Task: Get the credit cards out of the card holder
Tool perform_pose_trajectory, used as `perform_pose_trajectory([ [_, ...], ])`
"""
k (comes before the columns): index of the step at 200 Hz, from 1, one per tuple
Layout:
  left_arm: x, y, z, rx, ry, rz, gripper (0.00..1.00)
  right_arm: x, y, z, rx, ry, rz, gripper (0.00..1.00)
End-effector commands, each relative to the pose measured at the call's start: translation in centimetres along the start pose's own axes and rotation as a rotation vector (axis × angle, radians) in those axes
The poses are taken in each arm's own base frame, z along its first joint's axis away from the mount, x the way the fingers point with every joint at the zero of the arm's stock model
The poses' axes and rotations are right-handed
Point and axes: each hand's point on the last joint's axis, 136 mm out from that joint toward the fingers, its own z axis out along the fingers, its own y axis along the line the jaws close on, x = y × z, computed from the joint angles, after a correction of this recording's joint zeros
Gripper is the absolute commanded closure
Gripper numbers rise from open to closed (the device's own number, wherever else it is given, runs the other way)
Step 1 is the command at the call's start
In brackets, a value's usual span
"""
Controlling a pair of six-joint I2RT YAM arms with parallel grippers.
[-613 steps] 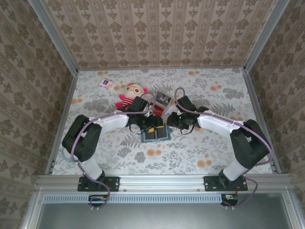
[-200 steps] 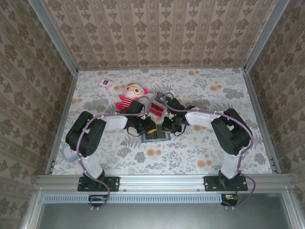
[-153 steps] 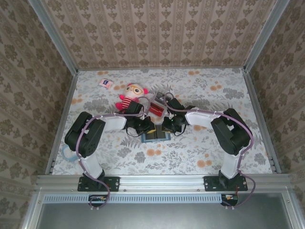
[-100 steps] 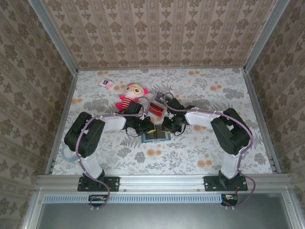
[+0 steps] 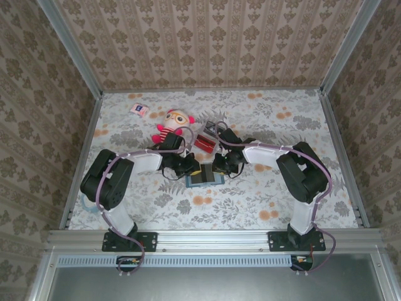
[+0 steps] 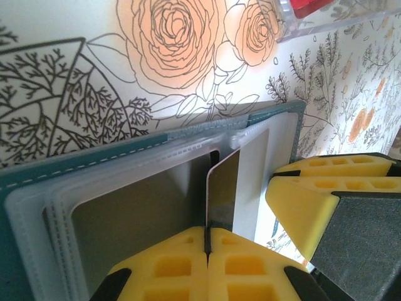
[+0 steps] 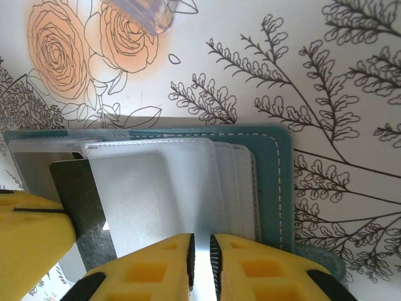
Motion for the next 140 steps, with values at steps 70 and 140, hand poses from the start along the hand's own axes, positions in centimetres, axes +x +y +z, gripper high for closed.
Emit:
perform_pose_trajectory([
  [70,0.0,-1.6,0.6,0.04,0.014,0.042,0.78,2.5,-2.9,2.5,0.108,0.109,-0.007,0.8],
  [140,0.7,-0.5,-1.1,-0.033,0.011,0.067,0.95,2.1,-4.2,1.9,0.169,0.061,0.004,0.8],
])
